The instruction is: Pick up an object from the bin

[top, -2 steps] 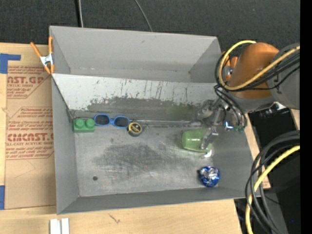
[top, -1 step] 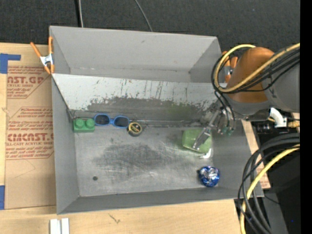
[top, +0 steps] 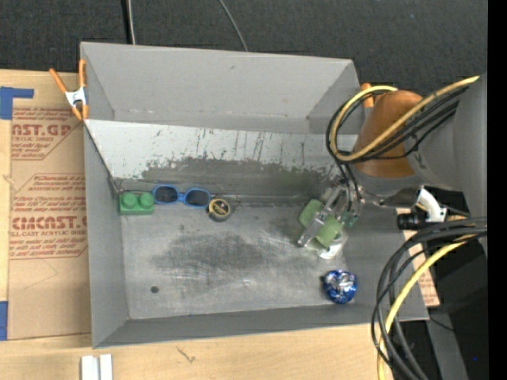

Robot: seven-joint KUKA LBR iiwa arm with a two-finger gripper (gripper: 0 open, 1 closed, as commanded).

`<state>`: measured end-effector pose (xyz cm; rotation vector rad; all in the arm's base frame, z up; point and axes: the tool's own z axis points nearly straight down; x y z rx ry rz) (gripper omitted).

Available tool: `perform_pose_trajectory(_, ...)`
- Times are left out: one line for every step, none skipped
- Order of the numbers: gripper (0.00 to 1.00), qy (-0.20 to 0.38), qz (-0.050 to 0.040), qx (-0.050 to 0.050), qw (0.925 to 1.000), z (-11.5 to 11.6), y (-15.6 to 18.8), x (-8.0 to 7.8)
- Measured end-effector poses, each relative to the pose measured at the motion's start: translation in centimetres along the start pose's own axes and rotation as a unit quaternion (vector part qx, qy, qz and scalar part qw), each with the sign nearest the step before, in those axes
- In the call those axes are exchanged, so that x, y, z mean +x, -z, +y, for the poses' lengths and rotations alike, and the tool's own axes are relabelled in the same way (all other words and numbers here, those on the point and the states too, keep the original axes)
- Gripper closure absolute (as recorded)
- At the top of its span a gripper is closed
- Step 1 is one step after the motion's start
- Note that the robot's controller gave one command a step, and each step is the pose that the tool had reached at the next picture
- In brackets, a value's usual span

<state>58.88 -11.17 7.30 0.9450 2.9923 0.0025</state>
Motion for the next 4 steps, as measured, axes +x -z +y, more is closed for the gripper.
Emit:
perform_pose_trajectory(0.0,-0.075,0.001,0.0,0.9972,0.8,0.1,0.1)
perform_pose_trajectory(1.0,-0.076,-0.005,-0.001,0.9971,0.8,0.3,-0.2)
perform_pose_trajectory(1.0,-0.075,-0.0029,-0.001,0.9972,0.9,10.6,-0.4)
perform_pose_trajectory(1.0,-0.074,-0.0001,0.001,0.9973,1.0,11.7,-0.5)
